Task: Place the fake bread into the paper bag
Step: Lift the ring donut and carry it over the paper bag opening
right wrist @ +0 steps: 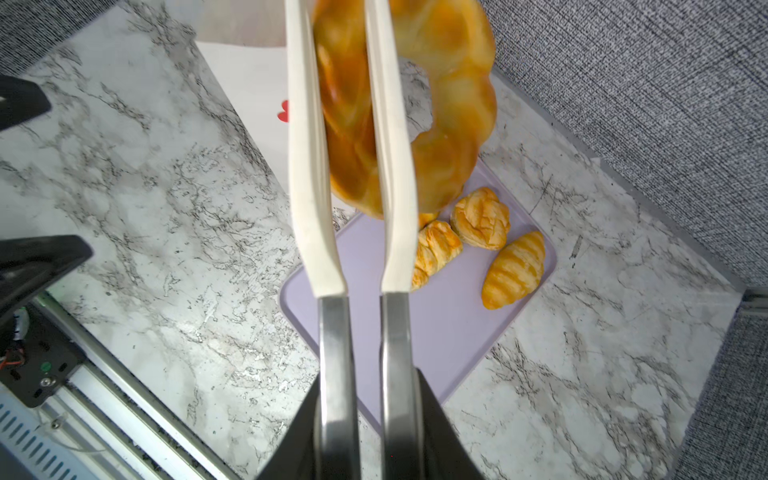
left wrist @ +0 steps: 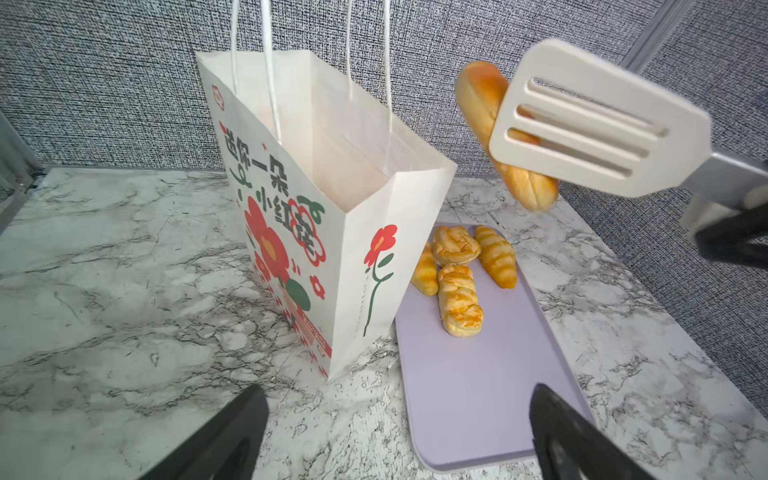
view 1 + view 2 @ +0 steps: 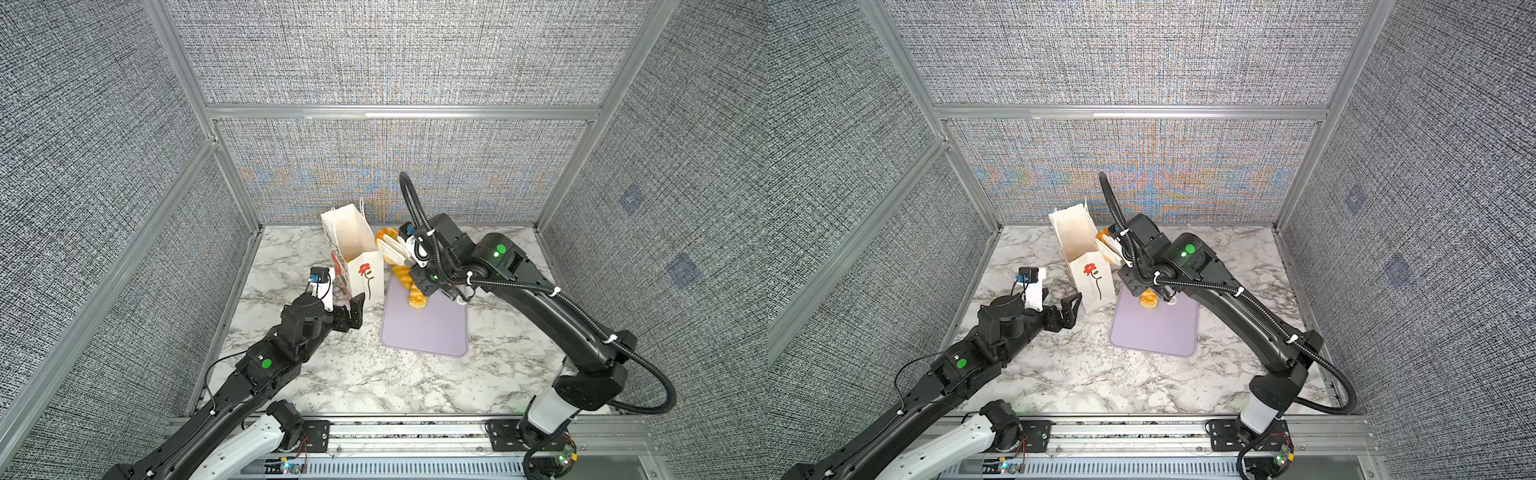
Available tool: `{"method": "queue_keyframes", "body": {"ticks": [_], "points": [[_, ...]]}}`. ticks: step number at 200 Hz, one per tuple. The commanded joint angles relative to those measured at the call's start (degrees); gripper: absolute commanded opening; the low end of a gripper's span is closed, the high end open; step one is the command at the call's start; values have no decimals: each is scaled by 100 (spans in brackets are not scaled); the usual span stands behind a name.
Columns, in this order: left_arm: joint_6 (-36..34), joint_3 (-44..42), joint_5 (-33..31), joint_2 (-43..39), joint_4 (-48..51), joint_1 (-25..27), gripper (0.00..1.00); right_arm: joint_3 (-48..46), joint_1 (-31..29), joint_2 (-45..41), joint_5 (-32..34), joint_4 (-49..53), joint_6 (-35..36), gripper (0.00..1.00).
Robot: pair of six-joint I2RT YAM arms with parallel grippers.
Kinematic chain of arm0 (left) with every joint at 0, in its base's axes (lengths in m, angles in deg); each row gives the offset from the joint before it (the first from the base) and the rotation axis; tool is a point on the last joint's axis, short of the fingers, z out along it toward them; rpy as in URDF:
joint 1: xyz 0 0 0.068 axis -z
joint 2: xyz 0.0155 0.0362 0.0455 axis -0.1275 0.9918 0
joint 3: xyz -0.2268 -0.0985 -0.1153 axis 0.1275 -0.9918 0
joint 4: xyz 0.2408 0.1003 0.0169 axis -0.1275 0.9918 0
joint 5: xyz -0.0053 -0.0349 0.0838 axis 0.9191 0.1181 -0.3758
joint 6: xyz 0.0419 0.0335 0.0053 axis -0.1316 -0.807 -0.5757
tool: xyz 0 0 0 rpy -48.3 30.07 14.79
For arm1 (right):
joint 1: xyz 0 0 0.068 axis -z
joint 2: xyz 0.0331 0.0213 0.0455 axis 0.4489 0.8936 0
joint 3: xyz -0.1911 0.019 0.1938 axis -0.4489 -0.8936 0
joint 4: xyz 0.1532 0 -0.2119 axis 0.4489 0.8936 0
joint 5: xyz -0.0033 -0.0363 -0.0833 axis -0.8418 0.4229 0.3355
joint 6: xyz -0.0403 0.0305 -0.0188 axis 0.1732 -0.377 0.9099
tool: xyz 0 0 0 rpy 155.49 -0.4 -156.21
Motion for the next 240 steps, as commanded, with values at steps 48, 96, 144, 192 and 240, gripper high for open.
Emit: {"method": "queue_keyframes", "body": {"ticks": [48, 96, 144, 192, 240], "points": [[-95, 18, 88, -191, 225, -367, 100, 632, -142, 234, -100, -160, 103, 31], [-122, 17, 96, -304, 322, -487, 100, 1118, -171, 559, -303, -274, 181, 32], [-107, -18, 141, -385, 367, -553, 100, 1272, -178, 850, -418, -574, 248, 33], [-75, -116, 158, -457, 398, -559, 100, 1289, -157, 967, -685, -909, 243, 34], [-46, -167, 167, -534, 413, -555, 100, 1272, -55, 1145, -920, -1068, 233, 34]]}}
